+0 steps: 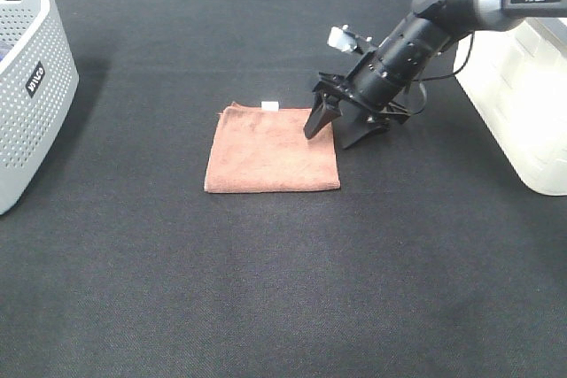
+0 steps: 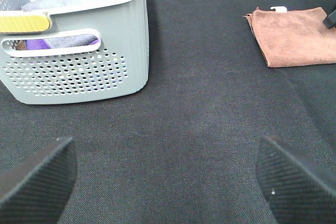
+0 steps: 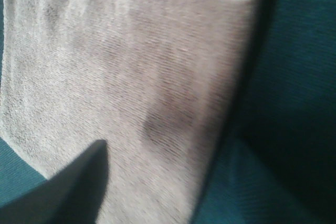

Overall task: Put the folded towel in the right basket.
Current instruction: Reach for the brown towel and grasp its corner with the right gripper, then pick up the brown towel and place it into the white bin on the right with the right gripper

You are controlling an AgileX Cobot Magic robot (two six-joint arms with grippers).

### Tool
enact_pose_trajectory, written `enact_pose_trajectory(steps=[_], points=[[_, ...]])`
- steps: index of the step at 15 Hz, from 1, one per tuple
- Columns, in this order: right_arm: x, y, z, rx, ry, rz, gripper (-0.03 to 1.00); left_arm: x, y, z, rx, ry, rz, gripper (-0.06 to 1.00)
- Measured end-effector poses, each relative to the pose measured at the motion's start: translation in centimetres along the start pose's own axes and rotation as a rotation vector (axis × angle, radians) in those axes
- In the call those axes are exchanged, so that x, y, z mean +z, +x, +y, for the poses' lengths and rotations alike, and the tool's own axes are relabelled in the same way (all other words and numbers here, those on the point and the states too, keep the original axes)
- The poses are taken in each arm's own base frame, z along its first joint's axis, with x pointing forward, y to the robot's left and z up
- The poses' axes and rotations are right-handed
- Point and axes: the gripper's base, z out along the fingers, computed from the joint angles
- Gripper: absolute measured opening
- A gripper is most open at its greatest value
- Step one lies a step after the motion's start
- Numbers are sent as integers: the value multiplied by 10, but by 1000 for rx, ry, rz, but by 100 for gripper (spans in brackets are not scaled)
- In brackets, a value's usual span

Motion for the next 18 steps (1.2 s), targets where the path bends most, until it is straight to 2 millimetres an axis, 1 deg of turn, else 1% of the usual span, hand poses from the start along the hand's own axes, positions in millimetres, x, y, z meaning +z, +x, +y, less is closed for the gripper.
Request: enact_pose_trajectory(steps=[1, 2, 4, 6, 9, 10, 11, 12, 14, 15, 18], points=[[5, 1, 3, -8, 1, 2, 55, 0, 0, 0, 0, 0, 0, 88], [9, 1, 7, -13, -4, -1, 41, 0, 0, 0, 0, 0, 0, 88], [10, 0, 7, -11, -4, -11, 20, 0, 0, 0, 0, 0, 0, 88], [10, 0, 7, -12, -3, -12, 2, 0, 0, 0, 0, 0, 0, 88], [10, 1, 7, -14, -5, -6, 0, 0, 0, 0, 0, 0, 0, 88], [8, 0, 9, -21, -8, 1, 0, 0, 0, 0, 0, 0, 0, 88], [2, -2, 13, -33, -7, -5, 0, 0, 0, 0, 0, 0, 0, 88], [-11, -4, 20, -56, -3, -19, 0, 0, 0, 0, 0, 0, 0, 88], [-59, -10, 46, -130, 29, -99, 0, 0, 0, 0, 0, 0, 0, 88], [-76, -11, 54, -155, 47, -127, 0, 0, 0, 0, 0, 0, 0, 88], [-143, -7, 87, -233, 109, -243, 0, 0, 0, 0, 0, 0, 0, 88]])
